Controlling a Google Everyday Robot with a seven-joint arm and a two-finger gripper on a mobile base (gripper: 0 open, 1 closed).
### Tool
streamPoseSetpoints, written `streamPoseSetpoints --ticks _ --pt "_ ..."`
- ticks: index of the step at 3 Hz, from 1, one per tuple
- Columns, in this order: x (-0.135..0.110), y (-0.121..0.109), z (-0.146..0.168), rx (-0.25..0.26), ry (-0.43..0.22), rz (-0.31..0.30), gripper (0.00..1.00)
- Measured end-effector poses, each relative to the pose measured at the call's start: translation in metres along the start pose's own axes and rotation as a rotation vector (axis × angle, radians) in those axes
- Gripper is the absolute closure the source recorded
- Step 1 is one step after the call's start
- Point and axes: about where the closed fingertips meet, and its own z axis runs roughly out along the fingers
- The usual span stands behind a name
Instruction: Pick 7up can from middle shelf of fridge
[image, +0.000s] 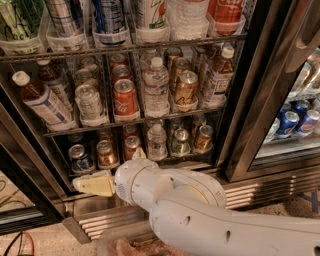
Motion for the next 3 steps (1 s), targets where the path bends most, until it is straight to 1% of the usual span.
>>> streamPoseSetpoints --ticks 1,2,3 --pt "-0.0091 0.0026 0.0218 0.033 -0.048 -0.005 0.0" --pt "-0.0085 0.0029 0.0244 0.046 -0.041 0.022 0.0" --pt "-0.0085 0.0029 0.0244 0.046 -0.041 0.022 0.0"
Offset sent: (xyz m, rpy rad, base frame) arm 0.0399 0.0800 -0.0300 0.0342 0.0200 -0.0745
